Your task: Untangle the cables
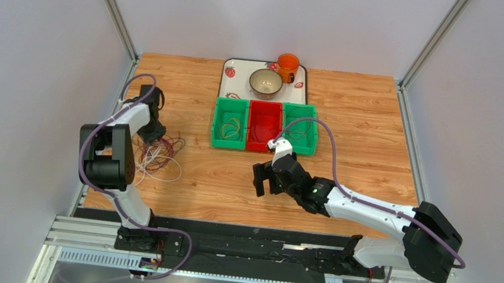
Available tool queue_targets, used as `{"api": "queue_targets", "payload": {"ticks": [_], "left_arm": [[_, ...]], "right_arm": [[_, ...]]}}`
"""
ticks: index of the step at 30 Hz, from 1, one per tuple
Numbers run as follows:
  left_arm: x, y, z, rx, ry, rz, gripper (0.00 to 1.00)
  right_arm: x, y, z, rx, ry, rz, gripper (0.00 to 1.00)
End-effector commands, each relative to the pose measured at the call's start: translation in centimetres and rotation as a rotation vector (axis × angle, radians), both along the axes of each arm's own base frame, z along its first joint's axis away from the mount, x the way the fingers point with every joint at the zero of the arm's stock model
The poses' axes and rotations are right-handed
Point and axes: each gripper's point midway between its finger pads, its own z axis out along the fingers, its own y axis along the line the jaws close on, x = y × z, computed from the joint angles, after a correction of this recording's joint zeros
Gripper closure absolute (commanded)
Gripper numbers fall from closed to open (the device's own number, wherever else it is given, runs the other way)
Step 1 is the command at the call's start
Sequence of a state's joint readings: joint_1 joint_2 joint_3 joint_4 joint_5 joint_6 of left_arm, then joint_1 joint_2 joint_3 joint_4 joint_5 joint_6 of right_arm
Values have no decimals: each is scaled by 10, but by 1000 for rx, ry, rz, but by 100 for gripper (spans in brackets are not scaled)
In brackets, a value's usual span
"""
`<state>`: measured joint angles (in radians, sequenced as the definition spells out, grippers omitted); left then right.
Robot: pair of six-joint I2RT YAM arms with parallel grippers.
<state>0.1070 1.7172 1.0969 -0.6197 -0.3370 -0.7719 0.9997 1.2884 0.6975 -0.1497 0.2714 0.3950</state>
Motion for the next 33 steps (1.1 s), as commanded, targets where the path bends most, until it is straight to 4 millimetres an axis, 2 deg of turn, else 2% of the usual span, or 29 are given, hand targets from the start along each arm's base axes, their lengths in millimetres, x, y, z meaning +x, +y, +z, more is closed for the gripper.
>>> {"api": "queue_targets", "payload": {"ticks": [1, 2, 5, 10, 11, 12, 14, 15, 17, 22, 24, 25, 27, 28, 30, 31, 33], "left_arm": [[4, -10, 2, -66, 10, -45, 67], [3, -11, 2, -72, 11, -46, 80], [0, -19, -2, -110, 4, -70, 100], [-12, -41, -9, -184, -3, -125, 100], [-9, -47, -2, -208, -42, -144, 100], [-15, -52, -4, -223, -42, -154, 100], [-16, -65, 8, -246, -93, -185, 100], [-22, -71, 6, -256, -91, -194, 100], [-24, -90, 16, -279, -126, -233, 100], [-41, -150, 19, -321, -128, -388, 100], [-50, -165, 16, -335, -126, -412, 100], [-54, -180, 17, -345, -136, -451, 100], [-54, -197, 20, -360, -183, -498, 100], [-59, -211, 23, -374, -188, -527, 100], [-63, -226, 28, -394, -203, -555, 100], [-68, -242, 33, -410, -211, -580, 100], [-69, -258, 42, -420, -239, -610, 100]], "right_arm": [[9, 4, 27, 96, -86, -16, 3], [8, 3, 26, 96, -85, -17, 3], [8, 2, 27, 103, -89, -19, 3], [8, 2, 28, 107, -93, -20, 4], [7, 1, 29, 110, -97, -18, 4], [7, 1, 31, 118, -99, -21, 4], [6, -2, 35, 135, -112, -24, 4], [6, -3, 35, 139, -115, -25, 4], [5, -4, 35, 147, -120, -25, 4], [5, -6, 37, 153, -126, -33, 4], [6, -6, 37, 153, -127, -36, 4], [6, -6, 38, 158, -129, -37, 4], [6, -7, 37, 158, -129, -41, 4], [6, -8, 38, 160, -131, -46, 4], [8, -11, 37, 159, -134, -72, 4], [9, -13, 37, 160, -138, -85, 4], [13, -19, 38, 164, -147, -127, 5]]}}
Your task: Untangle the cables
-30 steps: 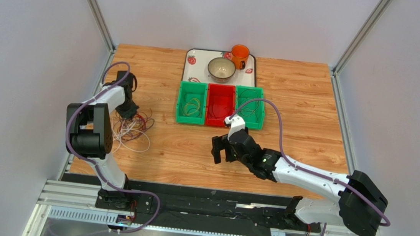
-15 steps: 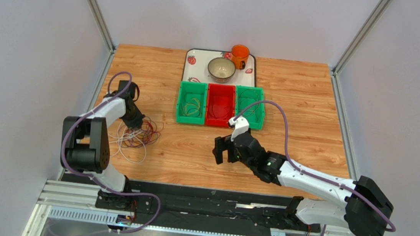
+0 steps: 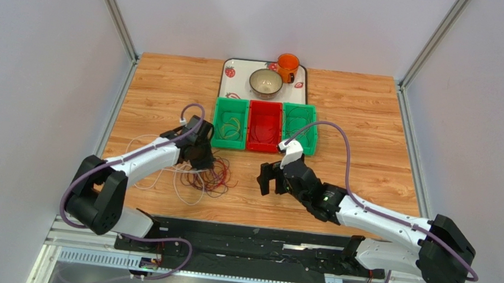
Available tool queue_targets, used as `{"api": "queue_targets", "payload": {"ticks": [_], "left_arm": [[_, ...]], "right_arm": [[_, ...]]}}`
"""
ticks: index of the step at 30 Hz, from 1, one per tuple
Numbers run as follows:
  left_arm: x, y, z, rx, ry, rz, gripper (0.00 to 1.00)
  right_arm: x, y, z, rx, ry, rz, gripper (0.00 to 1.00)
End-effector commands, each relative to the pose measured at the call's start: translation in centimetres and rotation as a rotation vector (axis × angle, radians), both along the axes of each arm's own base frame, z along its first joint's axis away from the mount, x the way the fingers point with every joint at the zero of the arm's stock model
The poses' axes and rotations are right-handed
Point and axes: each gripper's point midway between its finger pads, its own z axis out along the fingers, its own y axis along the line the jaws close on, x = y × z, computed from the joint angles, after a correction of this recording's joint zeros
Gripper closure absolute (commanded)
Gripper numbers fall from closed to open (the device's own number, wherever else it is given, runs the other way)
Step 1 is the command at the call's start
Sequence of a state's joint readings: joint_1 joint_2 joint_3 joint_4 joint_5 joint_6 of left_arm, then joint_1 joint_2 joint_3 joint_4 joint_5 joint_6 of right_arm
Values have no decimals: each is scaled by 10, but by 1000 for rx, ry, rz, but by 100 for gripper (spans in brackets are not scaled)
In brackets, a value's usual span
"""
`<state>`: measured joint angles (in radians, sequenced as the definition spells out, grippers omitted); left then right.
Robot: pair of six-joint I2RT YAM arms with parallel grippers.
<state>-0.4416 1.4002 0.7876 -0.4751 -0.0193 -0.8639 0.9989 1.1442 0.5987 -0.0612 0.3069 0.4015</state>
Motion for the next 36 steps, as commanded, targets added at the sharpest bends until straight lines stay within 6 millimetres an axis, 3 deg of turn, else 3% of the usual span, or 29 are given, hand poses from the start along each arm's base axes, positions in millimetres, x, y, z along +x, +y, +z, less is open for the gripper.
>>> {"api": "queue_targets", "payload": {"ticks": [1, 10, 11, 12, 13, 14, 16, 22, 24, 25, 27, 28, 30, 32, 33, 35, 36], "left_arm": [[3, -49, 35, -107, -108, -39, 100], [-3, -126, 69, -223, -132, -148, 100], [1, -136, 76, -226, -151, -175, 95], [-1, -143, 80, -220, -160, -205, 83], [-3, -142, 77, -189, -153, -230, 52], [0, -144, 85, -182, -168, -236, 38], [-4, -136, 88, -144, -167, -246, 21], [-21, -96, 101, -57, -214, -233, 20], [-28, -85, 89, -32, -208, -236, 23], [-27, -87, 92, -49, -244, -257, 25], [-37, -90, 74, -71, -232, -305, 26], [-32, -99, 76, -105, -280, -330, 29], [-39, -102, 58, -109, -287, -382, 29], [-36, -105, 47, -116, -314, -402, 30], [-35, -105, 44, -103, -325, -418, 31], [-32, -99, 36, -69, -347, -414, 33], [-31, -95, 33, -53, -360, -415, 33]], "right_arm": [[13, -12, 16, 64, -60, -116, 5], [14, -53, 42, 238, -159, -287, 2], [12, -56, 38, 237, -159, -290, 2], [13, -56, 40, 247, -164, -293, 1], [14, -57, 40, 245, -164, -296, 1], [14, -56, 40, 243, -161, -294, 1], [16, -55, 37, 224, -153, -298, 1], [18, -51, 34, 200, -140, -297, 1], [18, -46, 35, 194, -133, -278, 1], [20, -44, 36, 189, -131, -272, 2], [20, -33, 22, 130, -95, -218, 2], [23, -26, 29, 129, -90, -208, 5], [20, -18, 12, 50, -40, -157, 7], [22, -8, 17, 34, -19, -134, 7], [18, -15, -1, -42, 37, -148, 7], [19, -11, 2, -28, 77, -184, 6], [14, -19, -10, -88, 129, -209, 7]]}}
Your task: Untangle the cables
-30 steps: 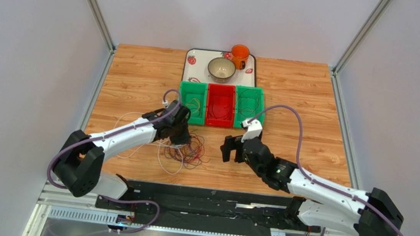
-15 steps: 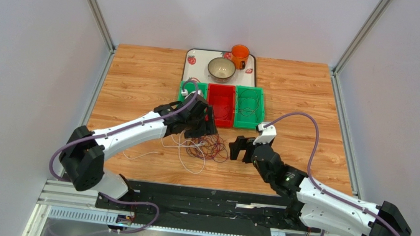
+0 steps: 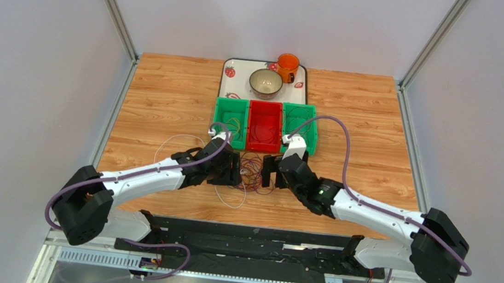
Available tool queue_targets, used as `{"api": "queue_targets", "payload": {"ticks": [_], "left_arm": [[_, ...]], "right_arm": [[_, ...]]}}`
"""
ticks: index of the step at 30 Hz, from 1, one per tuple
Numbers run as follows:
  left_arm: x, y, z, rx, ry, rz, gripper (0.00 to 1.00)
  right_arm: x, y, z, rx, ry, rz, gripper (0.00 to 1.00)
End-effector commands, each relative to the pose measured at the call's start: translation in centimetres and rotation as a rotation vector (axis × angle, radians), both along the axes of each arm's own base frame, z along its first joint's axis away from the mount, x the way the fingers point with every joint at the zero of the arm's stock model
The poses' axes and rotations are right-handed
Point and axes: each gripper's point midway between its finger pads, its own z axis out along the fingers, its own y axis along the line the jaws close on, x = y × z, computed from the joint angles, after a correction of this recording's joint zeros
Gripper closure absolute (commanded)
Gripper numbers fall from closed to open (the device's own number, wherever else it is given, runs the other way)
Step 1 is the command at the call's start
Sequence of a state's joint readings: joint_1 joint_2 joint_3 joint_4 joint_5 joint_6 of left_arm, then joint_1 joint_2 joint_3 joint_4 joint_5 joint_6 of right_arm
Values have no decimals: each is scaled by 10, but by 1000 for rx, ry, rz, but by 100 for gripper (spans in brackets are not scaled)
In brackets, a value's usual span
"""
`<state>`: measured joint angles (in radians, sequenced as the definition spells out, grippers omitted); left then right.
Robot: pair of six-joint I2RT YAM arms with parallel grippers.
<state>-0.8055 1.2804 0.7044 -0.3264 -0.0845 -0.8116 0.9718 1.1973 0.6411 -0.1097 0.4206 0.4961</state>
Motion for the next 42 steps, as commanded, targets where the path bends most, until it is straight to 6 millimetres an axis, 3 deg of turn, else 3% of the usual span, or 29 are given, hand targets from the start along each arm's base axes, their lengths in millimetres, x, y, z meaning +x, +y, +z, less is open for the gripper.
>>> {"api": "queue_targets", "payload": {"ticks": [1, 2, 3, 6, 12, 18, 28, 42], "left_arm": [[27, -11, 18, -52, -207, -34, 32], [23, -4, 6, -38, -209, -35, 32], [27, -7, 8, -64, -244, -30, 32], [28, -6, 8, -77, -256, -15, 36], [31, -4, -3, -41, -231, 8, 44], [33, -4, -6, -36, -228, 17, 45], [33, -6, -10, -27, -214, 15, 47], [36, -10, -13, -4, -205, 15, 50]], "right_arm": [[-7, -5, -7, -39, 146, -87, 7], [-3, -2, 2, -26, 148, -113, 8], [-7, -11, -3, -62, 185, -150, 8], [-3, -7, -3, -68, 222, -194, 12], [15, -9, -28, -185, 276, -192, 26], [24, -18, -43, -208, 349, -103, 31], [17, 2, -58, -215, 407, 70, 36], [20, 4, -79, -278, 467, 62, 50]]}}
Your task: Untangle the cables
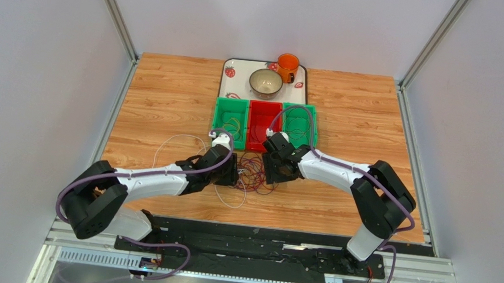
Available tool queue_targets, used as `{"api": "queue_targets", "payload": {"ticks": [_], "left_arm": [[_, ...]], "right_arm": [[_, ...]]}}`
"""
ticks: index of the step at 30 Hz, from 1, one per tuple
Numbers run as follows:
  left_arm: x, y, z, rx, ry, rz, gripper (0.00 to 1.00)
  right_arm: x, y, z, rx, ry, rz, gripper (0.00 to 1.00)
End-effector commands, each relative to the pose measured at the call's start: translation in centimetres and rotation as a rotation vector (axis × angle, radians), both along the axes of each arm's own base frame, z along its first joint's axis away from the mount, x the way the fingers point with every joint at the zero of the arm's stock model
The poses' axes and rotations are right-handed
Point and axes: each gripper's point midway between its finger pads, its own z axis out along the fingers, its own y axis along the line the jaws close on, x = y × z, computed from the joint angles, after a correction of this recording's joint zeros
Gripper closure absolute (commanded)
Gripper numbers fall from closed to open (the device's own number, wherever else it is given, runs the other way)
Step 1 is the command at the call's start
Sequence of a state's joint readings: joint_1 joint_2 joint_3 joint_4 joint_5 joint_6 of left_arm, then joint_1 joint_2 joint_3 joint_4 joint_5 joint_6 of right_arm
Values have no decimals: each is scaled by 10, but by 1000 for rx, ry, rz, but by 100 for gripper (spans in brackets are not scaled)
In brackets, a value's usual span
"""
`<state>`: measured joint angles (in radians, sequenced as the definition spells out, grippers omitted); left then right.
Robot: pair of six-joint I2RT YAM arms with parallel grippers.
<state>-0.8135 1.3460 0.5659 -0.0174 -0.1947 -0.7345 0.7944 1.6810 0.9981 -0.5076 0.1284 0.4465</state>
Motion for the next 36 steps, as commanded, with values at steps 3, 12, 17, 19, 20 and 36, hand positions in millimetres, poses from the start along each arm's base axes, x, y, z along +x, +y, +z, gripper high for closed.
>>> {"api": "queue_targets", "payload": {"ticks": [3, 12, 17, 19, 20, 36], "left_arm": [[9, -10, 11, -9, -27, 5, 50], [9, -11, 11, 2, -29, 6, 52], [10, -12, 10, 9, -30, 4, 52], [10, -12, 10, 11, -30, 6, 52], [10, -13, 10, 11, -30, 4, 52], [9, -16, 6, 71, -27, 9, 51]], "right_arm": [[11, 11, 4, -6, -12, 6, 59], [10, 11, -2, -44, 14, 14, 72], [9, 12, -2, -49, 19, 15, 84], [9, 12, 0, -52, 16, 17, 92], [9, 12, 2, -51, 13, 19, 100], [-6, 17, 177, 38, -267, 37, 100]]}}
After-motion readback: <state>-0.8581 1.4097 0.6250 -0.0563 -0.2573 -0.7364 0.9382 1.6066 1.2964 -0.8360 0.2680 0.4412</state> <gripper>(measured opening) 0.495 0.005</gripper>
